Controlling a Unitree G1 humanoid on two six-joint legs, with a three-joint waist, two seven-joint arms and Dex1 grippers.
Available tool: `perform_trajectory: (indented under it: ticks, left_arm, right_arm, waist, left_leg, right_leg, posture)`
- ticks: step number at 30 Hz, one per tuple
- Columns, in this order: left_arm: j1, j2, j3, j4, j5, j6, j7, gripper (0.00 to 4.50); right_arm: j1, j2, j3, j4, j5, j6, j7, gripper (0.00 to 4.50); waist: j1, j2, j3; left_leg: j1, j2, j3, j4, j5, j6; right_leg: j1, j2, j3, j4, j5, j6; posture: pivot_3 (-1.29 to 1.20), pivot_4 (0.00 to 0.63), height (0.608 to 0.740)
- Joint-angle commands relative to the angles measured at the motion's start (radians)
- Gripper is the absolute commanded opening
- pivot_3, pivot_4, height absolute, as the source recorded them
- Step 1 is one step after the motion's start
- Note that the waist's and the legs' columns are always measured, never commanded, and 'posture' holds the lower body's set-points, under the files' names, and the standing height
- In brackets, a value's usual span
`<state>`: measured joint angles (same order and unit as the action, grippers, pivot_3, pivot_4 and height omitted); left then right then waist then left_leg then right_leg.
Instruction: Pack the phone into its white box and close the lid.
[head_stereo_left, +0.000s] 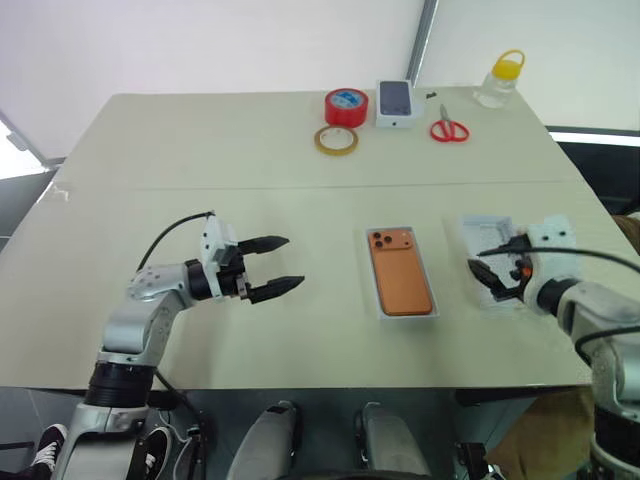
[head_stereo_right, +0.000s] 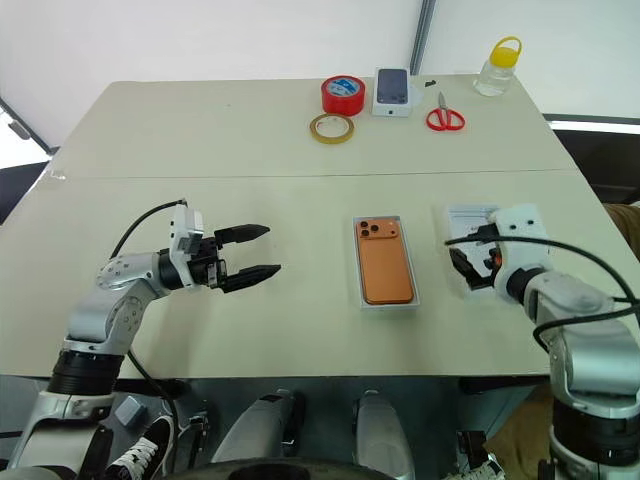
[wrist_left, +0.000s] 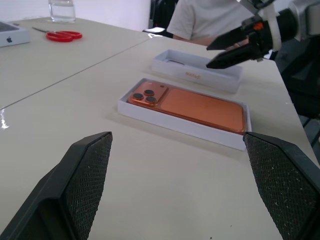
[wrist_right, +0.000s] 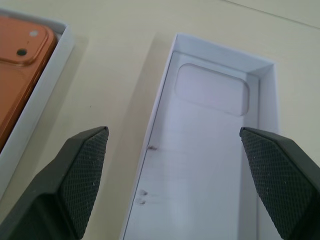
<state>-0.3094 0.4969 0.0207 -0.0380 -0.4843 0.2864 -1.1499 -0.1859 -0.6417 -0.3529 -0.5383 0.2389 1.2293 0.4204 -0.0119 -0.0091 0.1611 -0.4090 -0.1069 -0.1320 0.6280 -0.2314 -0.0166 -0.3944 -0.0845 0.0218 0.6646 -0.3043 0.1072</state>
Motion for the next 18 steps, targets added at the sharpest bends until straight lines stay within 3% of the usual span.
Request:
perform_trajectory:
  ticks: [1,7,18]
  left_arm:
    - [-0.006,0.032,0.011,-0.031,-0.015,-0.035,-0.038,4.39]
    - [-0.012,0.028,-0.005,-0.029,-0.007,-0.056,-0.037,4.39]
    - [0.006,-0.001,-0.011,-0.052,0.000,-0.059,0.015,4.39]
  right_arm:
    - [-0.083,-0.053,0.060,0.025,0.049,0.164,0.024,4.40]
    - [-0.210,-0.126,0.164,0.108,0.090,0.274,0.051,4.40]
    - [-0.374,-0.147,0.263,0.285,0.126,0.368,0.048,4.40]
  waist:
    - [-0.001,0.000,0.000]
    - [0.001,0.000,0.000]
    - [0.000,0.000,0.000]
  left_leg:
    - [0.000,0.000,0.000,0.000,0.000,0.000]
    - [0.000,-0.001,0.000,0.000,0.000,0.000]
    - [-0.001,-0.001,0.000,0.000,0.000,0.000]
  right_leg:
    - [0.000,0.000,0.000,0.000,0.000,0.000]
    - [0.000,-0.001,0.000,0.000,0.000,0.000]
    - [0.000,-0.001,0.000,0.000,0.000,0.000]
  posture:
    - [0.00,0.150,0.740]
    - [0.00,0.150,0.740]
    - [0.00,0.150,0.740]
